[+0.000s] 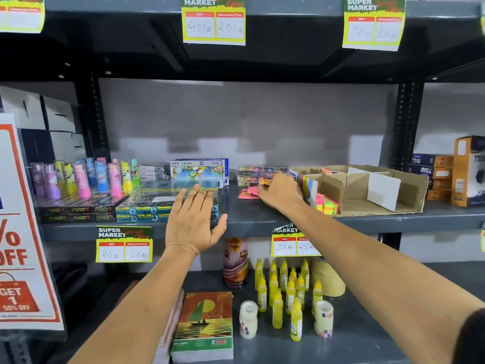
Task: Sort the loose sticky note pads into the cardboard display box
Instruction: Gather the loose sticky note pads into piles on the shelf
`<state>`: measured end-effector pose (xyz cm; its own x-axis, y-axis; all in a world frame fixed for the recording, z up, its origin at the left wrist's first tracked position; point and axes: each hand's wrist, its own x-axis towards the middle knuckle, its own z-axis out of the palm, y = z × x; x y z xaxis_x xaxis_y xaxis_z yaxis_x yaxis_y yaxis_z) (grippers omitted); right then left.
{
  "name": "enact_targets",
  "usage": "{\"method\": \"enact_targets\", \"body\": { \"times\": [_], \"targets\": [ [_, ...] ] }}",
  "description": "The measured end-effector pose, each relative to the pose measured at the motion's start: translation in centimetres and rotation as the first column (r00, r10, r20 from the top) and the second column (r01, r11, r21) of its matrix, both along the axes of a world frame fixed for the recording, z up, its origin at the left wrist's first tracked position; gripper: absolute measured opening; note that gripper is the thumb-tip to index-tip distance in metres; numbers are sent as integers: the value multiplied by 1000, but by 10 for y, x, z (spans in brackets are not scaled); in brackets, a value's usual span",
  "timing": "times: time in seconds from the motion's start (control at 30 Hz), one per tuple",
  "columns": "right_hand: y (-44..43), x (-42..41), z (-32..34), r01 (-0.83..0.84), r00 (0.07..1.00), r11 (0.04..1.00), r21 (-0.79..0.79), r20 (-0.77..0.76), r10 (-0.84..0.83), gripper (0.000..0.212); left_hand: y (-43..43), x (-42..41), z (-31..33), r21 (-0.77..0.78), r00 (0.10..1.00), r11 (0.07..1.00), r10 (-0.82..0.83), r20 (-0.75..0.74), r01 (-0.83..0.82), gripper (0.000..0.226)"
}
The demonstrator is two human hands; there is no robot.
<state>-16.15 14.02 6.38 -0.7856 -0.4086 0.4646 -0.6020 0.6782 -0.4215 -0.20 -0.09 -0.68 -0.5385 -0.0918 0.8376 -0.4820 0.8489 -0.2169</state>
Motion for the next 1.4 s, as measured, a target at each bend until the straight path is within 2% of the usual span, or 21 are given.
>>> {"method": "enact_targets", "body": {
  "times": [0.17, 0.4, 0.63, 0.77, 0.87, 1.03, 1.2, 1.4],
  "targets": [
    [0, -1, -2, -10, 1000, 999, 37, -12, 11, 45, 3, 2, 2, 38, 1000, 999, 7, 24, -8, 61],
    [-9, 2, 0, -23, 999, 999, 42, 26, 22, 54, 5, 3, 3, 51, 1000, 999, 16, 26, -18, 60],
    [-1, -2, -3, 34, 987, 999, 16, -156, -31, 52, 5, 2, 3, 65, 1000, 998, 7, 26, -8, 63],
    [4, 12, -4, -41, 964, 997, -67, -266, 22, 46, 4, 2, 3, 74, 999, 997, -1, 38, -2, 65],
    [7, 29, -10, -106, 954, 988, -111, -291, 70, 42, 4, 2, 2, 69, 1000, 998, -3, 31, 1, 66],
    [10, 58, -27, -158, 925, 984, -84, -360, 117, 44, 5, 3, 3, 45, 1000, 999, 5, 24, -6, 71],
    [4, 72, -41, -127, 919, 992, 11, -375, 122, 51, 5, 3, 3, 45, 999, 999, 18, 44, -20, 74],
    [3, 73, -41, -98, 951, 994, 45, -290, 107, 52, 3, 2, 2, 40, 999, 999, 15, 38, -16, 74]
  ]
}}
